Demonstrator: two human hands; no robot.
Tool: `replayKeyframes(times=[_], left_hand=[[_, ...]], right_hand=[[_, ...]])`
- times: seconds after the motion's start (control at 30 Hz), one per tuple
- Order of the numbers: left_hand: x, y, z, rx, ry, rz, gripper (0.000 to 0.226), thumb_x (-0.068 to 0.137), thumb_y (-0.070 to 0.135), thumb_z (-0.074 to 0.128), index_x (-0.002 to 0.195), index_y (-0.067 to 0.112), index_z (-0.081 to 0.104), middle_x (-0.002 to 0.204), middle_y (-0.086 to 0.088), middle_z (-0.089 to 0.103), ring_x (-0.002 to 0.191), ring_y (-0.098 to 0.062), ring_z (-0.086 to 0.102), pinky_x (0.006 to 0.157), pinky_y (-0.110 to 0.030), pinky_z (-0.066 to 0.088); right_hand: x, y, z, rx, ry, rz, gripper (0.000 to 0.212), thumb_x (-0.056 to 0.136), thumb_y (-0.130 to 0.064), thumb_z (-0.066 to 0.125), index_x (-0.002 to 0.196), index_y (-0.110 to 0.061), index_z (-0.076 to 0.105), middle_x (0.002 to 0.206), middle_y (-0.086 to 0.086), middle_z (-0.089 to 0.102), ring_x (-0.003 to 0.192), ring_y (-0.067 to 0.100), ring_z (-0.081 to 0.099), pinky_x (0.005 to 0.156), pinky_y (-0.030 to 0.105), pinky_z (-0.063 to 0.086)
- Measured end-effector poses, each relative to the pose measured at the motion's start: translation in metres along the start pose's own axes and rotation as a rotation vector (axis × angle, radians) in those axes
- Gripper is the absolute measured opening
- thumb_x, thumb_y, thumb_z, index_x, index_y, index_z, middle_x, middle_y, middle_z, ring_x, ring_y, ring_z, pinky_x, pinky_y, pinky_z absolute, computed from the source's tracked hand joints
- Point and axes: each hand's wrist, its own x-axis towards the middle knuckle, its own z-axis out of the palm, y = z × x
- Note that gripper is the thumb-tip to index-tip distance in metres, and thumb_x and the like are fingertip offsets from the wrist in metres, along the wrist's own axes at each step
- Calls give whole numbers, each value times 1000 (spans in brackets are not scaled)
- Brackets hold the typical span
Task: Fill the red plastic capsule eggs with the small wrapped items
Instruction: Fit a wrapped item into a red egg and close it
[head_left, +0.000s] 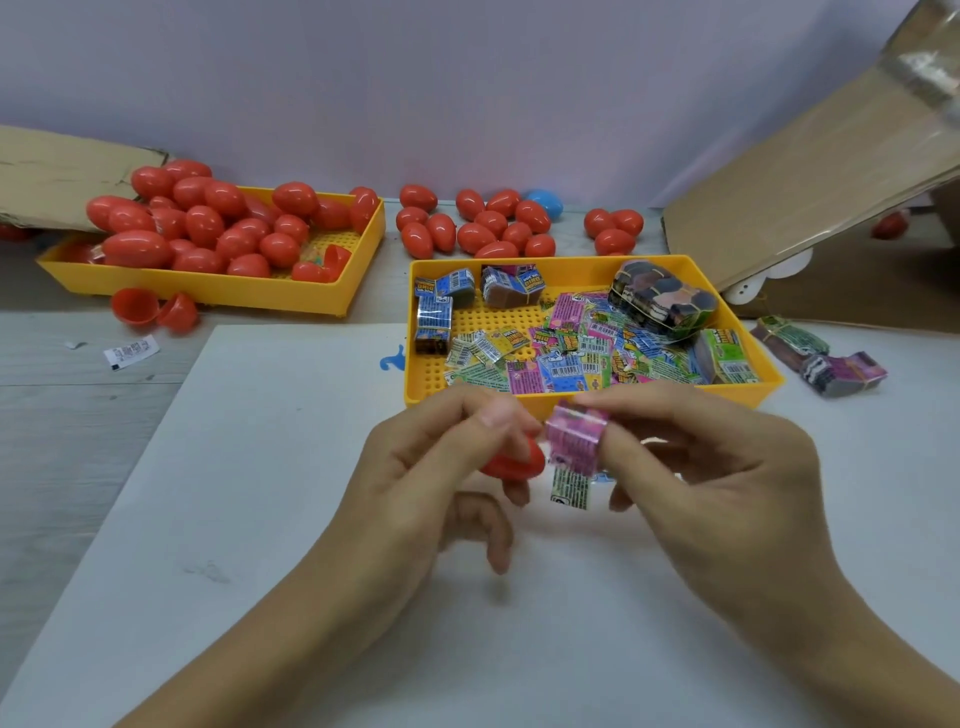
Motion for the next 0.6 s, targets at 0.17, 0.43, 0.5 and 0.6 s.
replayKeyframes(times=[0.17,0.43,0.5,0.6], left_hand=[[1,-2,0,32,-1,92,24,80,18,65,100,22,78,100,-9,67,71,-23,64,57,-32,52],[2,0,0,110,122,72,34,70,14,79,103,22,75,101,-9,71,74,-20,66,63,-25,55],[2,-1,1,112,123,60,37,70,7,77,104,22,75,99,-9,71,73,-20,65,63,-25,55],[2,0,1,92,125,43,41,69,8,78,107,24,76,93,-8,72,72,-20,65,62,-26,55]], right_hand=[[3,-2,-2,-35,-4,1,14,82,-30,66,94,-33,74,84,-17,72,73,10,68,55,20,53],[1,-1,0,-60,-75,6,12,86,-28,69,97,-30,74,86,-15,71,77,13,68,51,24,52],[1,1,0,-79,-82,5,13,87,-21,68,96,-28,74,86,-14,70,79,14,68,51,27,52],[1,3,0,-94,-96,-20,13,87,-19,67,97,-23,75,85,-11,69,79,16,67,52,24,50]])
